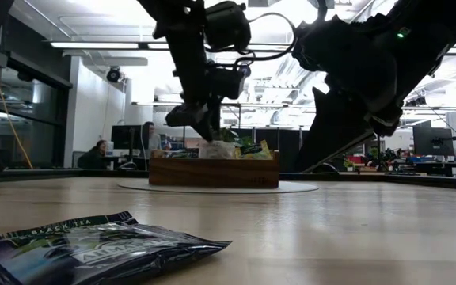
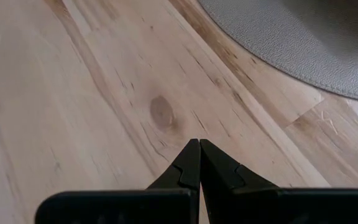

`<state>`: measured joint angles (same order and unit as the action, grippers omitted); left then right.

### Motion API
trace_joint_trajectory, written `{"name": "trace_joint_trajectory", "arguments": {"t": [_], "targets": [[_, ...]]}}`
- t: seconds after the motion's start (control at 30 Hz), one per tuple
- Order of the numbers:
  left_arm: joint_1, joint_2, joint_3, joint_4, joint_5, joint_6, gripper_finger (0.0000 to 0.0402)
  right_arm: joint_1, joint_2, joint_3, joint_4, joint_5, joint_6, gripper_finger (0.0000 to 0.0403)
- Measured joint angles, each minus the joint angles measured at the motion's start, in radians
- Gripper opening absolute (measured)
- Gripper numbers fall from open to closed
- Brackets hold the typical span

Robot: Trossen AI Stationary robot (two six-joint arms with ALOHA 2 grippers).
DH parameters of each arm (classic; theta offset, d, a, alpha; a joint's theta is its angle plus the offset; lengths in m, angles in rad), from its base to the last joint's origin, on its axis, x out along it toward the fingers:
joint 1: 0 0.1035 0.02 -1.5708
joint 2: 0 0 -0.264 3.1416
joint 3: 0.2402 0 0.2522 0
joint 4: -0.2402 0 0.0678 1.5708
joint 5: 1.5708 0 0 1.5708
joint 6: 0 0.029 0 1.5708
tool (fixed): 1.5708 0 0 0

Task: Pick & Place Tea
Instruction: Put the purple tea bag into the right section of the wooden organizer

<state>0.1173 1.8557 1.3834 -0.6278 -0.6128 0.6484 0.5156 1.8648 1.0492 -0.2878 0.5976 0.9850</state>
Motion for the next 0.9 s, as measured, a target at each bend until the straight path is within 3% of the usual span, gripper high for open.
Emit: {"name": "trace_joint_trajectory", "arguments": {"t": [0.13, 0.37, 0.43, 0.7, 0.9], "targets": [[0.006, -0.023, 0.027, -0.064, 0.027, -0.105, 0.02, 0.001, 0.0, 0.0, 0.0, 0.0, -0.022, 0.0], [0.011, -0.164, 0.043, -0.245, 0.337, -0.417, 0.0195, 0.028, 0.0, 0.0, 0.025, 0.025, -0.051, 0.0], [-0.021, -0.209, 0.019, -0.282, 0.371, -0.5, 0.019, 0.049, 0.0, 0.0, 0.036, 0.057, -0.065, 0.0], [-0.267, -0.44, -0.308, -0.127, 0.358, -0.836, 0.0179, 0.12, 0.0, 0.0, 0.265, 0.103, -0.266, 0.0], [-0.49, -0.537, -0.551, 0.177, 0.304, -1.12, 0.0179, 0.148, -0.001, 0.008, 0.474, 0.178, -0.364, 0.0]]}}
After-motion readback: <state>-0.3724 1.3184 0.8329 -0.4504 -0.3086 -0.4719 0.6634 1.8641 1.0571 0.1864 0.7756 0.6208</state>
